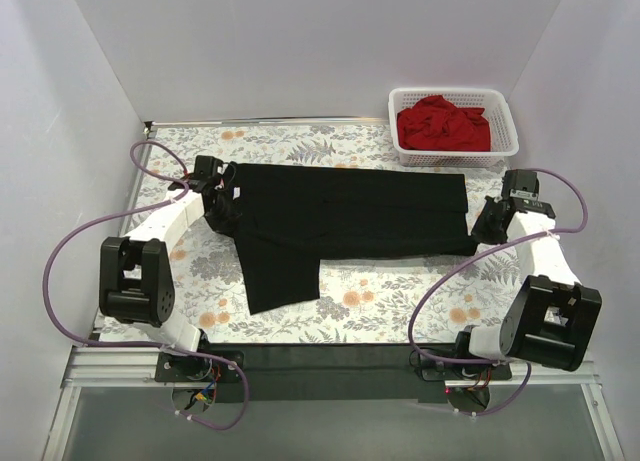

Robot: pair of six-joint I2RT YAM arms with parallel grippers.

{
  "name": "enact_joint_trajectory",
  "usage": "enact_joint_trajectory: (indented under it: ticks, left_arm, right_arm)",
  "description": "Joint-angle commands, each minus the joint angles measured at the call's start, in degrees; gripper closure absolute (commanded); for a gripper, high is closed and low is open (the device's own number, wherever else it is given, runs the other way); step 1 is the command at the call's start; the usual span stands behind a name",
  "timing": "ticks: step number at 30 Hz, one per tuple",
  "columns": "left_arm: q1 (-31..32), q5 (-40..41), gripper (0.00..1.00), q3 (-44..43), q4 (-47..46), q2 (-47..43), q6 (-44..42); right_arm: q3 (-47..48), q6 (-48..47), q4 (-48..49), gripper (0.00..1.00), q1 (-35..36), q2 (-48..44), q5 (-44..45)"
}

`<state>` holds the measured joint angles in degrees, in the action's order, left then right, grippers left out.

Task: Fold and stack the t-shirts
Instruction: Fold the tshirt

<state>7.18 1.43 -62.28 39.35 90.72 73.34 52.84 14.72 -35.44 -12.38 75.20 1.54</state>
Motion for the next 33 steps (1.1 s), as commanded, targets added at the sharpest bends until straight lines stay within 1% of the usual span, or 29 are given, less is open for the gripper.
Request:
enact_joint_trajectory:
  ticks: [1,4,5,6,15,17,33]
  left_arm:
    - [-1.4,-1.3,1.0,-3.3,1.3,0.9,-1.1]
    - [-2.4,-1.3,1.0,-4.3,1.3,1.9,-1.3]
    - [-2.6,-3.2,1.0,-4.9,1.2,2.6,-1.3]
    - [-2.9,-3.4,1.0,-5.1,0.9,3.1,-1.3]
    - [-3.0,-5.5,1.0,-9.9,0.6,10.1,-1.0]
    - [-3.0,-5.4,1.0,-11.6,1.0,11.1,-1.2]
    - [-3.0,-4.2,1.0,-18.3,2.5,14.4,-1.5]
  right_arm:
    - [4.3,-1.1,2.3,0.99,0.1,1.4,0.7]
    - [6.0,-1.1,2.7,0.99,0.1,3.5,0.2]
    - [6.4,-1.1,2.9,0.99,0.0,4.8,0.0]
    - [6.8,-1.0,3.1,0.99,0.0,5.4,-0.1]
    - [11.6,-0.9,4.5,0.99,0.1,12.5,-1.1]
    - [12.5,-1.0,4.5,0.99,0.0,13.9,-3.2]
    - [16.9,-0.6,5.0,0.99,0.0,17.8,-5.0]
